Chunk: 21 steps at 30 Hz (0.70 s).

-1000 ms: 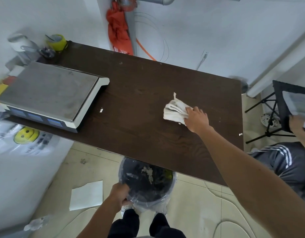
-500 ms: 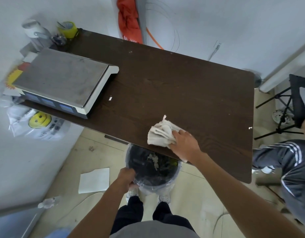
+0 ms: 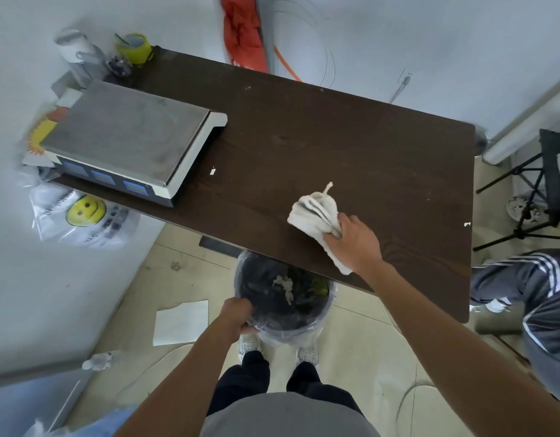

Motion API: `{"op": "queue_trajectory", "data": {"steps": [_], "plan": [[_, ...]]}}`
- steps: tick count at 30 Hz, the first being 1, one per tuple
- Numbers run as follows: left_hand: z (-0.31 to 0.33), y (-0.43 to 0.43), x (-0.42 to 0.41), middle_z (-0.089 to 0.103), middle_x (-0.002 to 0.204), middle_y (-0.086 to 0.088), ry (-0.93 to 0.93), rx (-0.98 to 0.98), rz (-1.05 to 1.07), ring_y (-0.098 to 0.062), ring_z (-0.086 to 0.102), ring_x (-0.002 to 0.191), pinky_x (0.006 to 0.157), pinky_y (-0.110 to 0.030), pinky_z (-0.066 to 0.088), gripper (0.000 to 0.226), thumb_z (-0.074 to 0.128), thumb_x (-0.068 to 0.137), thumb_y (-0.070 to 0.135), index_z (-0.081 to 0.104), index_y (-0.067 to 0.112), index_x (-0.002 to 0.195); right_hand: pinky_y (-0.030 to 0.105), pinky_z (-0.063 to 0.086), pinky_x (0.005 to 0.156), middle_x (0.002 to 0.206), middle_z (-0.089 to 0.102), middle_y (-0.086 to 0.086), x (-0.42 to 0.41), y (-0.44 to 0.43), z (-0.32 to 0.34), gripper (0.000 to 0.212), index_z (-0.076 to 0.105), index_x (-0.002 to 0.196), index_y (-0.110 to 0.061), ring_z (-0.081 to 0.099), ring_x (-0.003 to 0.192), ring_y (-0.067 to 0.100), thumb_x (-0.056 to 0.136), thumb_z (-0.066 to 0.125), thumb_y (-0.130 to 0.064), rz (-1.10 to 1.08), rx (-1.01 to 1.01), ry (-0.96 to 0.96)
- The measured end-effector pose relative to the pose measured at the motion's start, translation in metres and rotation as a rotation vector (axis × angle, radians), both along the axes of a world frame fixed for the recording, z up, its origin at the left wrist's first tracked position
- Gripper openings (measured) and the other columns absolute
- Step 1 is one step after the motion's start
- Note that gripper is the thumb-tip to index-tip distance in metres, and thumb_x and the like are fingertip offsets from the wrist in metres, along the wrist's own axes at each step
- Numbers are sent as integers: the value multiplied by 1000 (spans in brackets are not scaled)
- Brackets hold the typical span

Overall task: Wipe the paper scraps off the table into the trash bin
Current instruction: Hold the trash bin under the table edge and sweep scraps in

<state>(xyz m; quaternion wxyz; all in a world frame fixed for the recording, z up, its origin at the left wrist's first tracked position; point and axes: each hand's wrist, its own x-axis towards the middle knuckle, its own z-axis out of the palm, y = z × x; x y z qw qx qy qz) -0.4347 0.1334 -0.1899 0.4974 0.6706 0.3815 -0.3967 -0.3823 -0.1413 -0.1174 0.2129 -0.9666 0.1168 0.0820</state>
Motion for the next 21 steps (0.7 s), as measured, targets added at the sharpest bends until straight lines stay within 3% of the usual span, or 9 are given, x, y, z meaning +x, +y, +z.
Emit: {"op": "queue_trajectory", "data": {"steps": [5, 12, 17, 19, 21], "plan": [[0, 2, -3, 64, 115, -22, -8, -17, 19, -36, 73, 82, 70, -46, 65, 34, 43, 93, -7, 57, -2, 124, 36, 45, 77, 109, 58, 7, -17, 22, -9, 44, 52, 122, -16, 60, 99, 30, 92, 50, -48, 94, -67, 123], [-4, 5, -7, 64, 116, -26, -9, -19, 12, -43, 69, 96, 56, -42, 63, 39, 42, 89, -8, 59, -3, 124, 35, 47, 78, 103, 59, 7, -75, 69, -28, 50, 56, 124, -17, 62, 94, 31, 85, 46, -47, 325, 51, 210], [-10, 9, -7, 65, 117, -25, 14, -16, 9, -41, 71, 93, 56, -40, 63, 37, 43, 92, -6, 58, -3, 126, 30, 36, 64, 85, 48, -3, -72, 74, -17, 33, 56, 103, -16, 48, 72, 19, 84, 53, -44, 298, 94, -23], [-10, 9, -7, 67, 116, -22, 13, -31, 10, -39, 72, 93, 59, -40, 63, 37, 43, 92, -6, 59, -2, 126, 28, 35, 63, 86, 44, -5, -65, 69, -12, 34, 55, 104, -18, 44, 73, 15, 85, 52, -46, 266, 45, -99], [-9, 7, -7, 67, 116, -21, 4, -38, 12, -39, 72, 94, 58, -40, 63, 37, 44, 92, -6, 60, -2, 125, 29, 38, 65, 89, 49, -1, -60, 62, -17, 36, 56, 111, -17, 52, 78, 19, 87, 56, -44, 257, -8, -103]]}}
